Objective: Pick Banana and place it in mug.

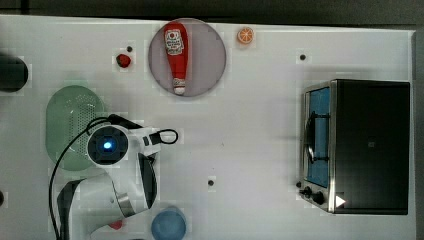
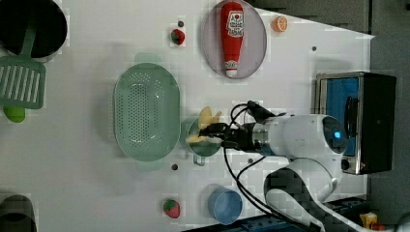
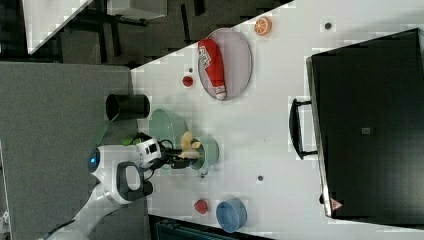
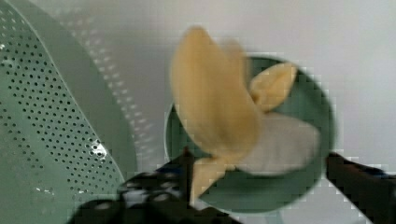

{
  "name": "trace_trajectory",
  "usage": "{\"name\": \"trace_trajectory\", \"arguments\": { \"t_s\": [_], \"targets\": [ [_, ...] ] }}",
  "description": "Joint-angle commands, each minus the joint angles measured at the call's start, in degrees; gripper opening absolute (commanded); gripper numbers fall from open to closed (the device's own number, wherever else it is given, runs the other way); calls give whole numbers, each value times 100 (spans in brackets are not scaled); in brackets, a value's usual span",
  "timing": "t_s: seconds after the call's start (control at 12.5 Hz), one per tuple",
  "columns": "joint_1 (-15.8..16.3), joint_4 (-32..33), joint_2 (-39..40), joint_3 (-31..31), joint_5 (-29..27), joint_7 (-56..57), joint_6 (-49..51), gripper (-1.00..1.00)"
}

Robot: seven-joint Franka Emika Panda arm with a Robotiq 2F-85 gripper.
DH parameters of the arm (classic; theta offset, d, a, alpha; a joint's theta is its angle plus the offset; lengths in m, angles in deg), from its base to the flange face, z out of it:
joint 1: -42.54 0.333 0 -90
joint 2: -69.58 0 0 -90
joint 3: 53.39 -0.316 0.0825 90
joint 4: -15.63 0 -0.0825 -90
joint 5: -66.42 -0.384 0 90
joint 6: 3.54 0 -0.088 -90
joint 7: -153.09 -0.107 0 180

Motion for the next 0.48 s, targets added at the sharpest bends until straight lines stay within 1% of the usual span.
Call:
{"name": "trace_trajectory", "arguments": {
  "t_s": [0.08,0.32,0.48],
  "targets": [
    [-19,-183,-750,-89,-54,-391,12,100],
    [-51,-245,-1672,150,-68,-392,575,100],
    [-88,-442,-2361,523,-68,-389,1403,100]
  ]
}}
